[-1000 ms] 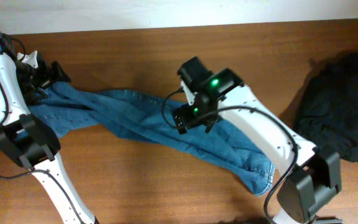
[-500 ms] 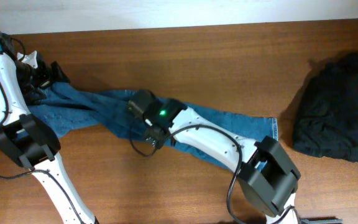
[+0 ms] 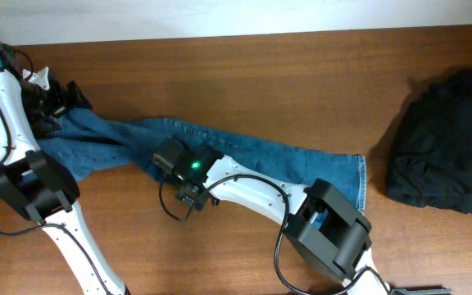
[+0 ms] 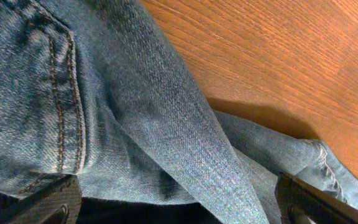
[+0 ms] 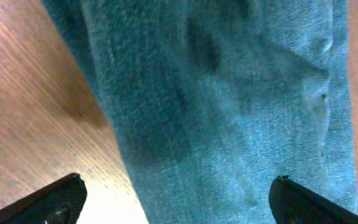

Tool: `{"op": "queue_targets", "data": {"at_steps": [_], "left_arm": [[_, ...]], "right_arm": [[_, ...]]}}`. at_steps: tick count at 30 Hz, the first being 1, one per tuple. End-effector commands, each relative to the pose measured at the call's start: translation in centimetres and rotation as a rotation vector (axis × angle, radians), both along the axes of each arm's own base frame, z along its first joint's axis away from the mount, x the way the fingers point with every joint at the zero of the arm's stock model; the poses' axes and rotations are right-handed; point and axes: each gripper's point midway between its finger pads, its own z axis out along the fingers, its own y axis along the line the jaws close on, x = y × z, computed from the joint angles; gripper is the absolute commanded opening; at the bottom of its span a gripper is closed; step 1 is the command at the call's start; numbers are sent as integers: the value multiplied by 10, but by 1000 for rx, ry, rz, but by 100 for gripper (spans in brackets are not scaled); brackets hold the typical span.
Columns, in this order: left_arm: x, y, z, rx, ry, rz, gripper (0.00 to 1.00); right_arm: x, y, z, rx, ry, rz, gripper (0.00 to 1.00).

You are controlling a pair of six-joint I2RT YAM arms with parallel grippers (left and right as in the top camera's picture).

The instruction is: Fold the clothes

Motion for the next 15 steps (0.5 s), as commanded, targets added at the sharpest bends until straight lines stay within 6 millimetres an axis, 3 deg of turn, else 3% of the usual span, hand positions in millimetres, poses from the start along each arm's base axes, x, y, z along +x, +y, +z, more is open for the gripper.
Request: {"op": "queue_targets", "data": {"at_steps": [1,10,15], "left_arm": [[0,1,-6,3,11,4,99],[0,1,-6,3,11,5,99],[0,1,-6,3,11,5,99]], "right_arm": [[8,-4,0,-30,-44,-8,99],[8,-4,-12,-44,-35,-9,100],[13,-7,-18,-56,-43,-18,83]]}}
